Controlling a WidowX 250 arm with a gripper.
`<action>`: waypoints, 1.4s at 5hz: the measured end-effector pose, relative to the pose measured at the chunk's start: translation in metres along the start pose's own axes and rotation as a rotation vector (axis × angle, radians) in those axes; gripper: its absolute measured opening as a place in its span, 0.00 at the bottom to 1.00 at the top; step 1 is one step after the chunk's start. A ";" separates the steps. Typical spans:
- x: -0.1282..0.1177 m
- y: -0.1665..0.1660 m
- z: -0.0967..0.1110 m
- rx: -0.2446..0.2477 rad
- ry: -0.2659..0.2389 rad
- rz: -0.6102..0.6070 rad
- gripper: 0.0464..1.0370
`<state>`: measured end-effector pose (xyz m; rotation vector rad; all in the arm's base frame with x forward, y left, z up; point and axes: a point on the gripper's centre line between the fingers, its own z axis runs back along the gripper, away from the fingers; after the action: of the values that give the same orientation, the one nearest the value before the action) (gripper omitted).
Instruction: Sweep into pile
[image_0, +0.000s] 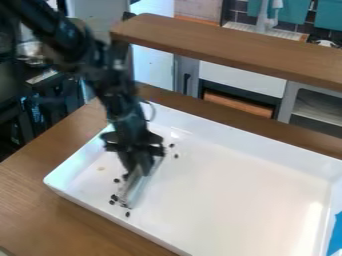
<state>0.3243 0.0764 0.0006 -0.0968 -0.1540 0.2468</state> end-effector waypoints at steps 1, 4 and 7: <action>-0.010 0.040 0.008 0.003 0.018 0.019 0.27; -0.011 0.011 0.045 -0.170 -0.058 0.076 0.27; -0.008 -0.084 0.043 -0.228 -0.014 0.122 0.27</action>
<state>0.3298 -0.0031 0.0517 -0.3313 -0.1897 0.3516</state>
